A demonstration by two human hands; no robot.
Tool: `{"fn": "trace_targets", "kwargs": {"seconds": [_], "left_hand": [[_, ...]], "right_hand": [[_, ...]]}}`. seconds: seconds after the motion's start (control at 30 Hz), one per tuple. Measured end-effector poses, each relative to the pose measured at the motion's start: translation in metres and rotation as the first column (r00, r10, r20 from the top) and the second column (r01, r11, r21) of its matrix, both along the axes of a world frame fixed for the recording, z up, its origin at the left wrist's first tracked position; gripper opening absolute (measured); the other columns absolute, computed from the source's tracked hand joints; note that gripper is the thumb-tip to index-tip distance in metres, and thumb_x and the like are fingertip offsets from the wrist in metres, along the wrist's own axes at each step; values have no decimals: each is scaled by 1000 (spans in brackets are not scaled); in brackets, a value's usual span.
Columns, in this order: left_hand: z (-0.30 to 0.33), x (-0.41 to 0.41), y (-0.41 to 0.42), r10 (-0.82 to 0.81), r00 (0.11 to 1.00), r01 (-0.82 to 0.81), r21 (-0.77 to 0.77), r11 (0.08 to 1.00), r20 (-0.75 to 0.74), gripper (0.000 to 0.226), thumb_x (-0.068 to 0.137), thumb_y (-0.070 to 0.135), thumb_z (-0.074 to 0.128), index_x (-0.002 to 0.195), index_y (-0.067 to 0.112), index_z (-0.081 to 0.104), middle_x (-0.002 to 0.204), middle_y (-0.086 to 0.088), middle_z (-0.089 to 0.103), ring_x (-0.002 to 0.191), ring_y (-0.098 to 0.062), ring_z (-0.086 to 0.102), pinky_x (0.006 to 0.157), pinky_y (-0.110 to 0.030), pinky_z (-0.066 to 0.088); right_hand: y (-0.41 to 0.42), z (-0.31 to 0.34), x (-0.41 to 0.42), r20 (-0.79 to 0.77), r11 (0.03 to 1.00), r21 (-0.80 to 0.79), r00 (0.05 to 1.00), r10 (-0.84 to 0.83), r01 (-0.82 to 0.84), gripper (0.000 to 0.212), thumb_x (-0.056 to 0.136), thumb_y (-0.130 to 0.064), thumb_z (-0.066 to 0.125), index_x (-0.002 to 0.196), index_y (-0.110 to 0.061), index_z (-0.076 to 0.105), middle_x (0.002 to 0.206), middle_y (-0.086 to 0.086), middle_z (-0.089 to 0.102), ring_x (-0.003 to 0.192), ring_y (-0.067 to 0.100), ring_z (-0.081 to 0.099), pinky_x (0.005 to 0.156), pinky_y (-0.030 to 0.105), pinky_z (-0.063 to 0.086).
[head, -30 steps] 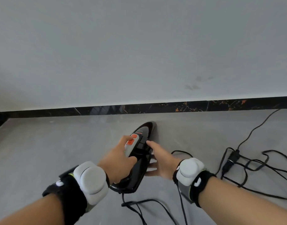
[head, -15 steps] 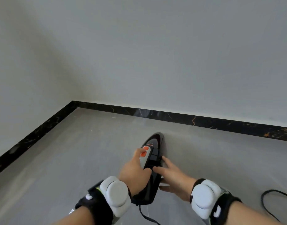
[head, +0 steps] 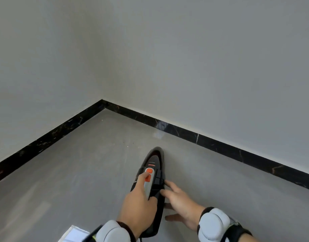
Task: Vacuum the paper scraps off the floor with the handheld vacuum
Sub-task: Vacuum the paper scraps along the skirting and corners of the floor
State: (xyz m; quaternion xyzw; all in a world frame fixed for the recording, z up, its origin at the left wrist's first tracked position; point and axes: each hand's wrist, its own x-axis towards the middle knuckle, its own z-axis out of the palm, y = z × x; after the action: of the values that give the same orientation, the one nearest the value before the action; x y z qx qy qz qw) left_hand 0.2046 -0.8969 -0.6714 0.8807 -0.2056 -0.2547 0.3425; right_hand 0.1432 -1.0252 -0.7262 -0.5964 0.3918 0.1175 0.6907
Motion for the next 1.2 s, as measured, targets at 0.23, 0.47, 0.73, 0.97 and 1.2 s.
{"fn": "trace_targets", "kwargs": {"seconds": [0.23,0.47,0.73,0.97,1.2], "left_hand": [[13,46,25,154,988,-156,129,979,28,71,91,17,49,149,46,19,98,4,62,75,-14,57,61,-20,37],[26,85,16,177,984,-172,141,975,-22,72,93,15,44,151,46,14,95,6,65,79,-17,61,72,-27,43],[12,135,-15,293,956,-290,195,937,12,71,94,14,46,152,43,18,101,-3,62,88,-27,63,79,-33,50],[23,180,-19,457,885,-432,206,878,-92,69,94,14,43,149,50,23,90,-15,60,68,-35,61,43,-28,46],[18,229,-16,556,831,-548,171,819,2,65,89,11,54,144,40,37,102,-19,63,66,-35,62,49,-29,48]], "right_hand": [[25,2,81,-42,989,-3,988,146,-146,21,102,-30,50,123,-35,51,104,-1,69,93,21,68,80,37,54],[7,21,156,-131,962,-45,956,262,-270,53,80,-44,51,123,-13,53,105,13,72,95,34,74,74,35,56],[2,1,216,-25,994,-35,994,102,-103,48,77,-37,59,114,-8,66,109,17,74,101,39,71,94,49,59],[3,21,247,35,978,14,977,210,-210,54,78,-29,66,127,-8,64,122,12,69,114,32,65,105,41,51],[20,15,277,161,972,84,965,205,-221,42,85,-10,62,126,-17,59,117,9,70,106,25,65,102,41,54]]}}
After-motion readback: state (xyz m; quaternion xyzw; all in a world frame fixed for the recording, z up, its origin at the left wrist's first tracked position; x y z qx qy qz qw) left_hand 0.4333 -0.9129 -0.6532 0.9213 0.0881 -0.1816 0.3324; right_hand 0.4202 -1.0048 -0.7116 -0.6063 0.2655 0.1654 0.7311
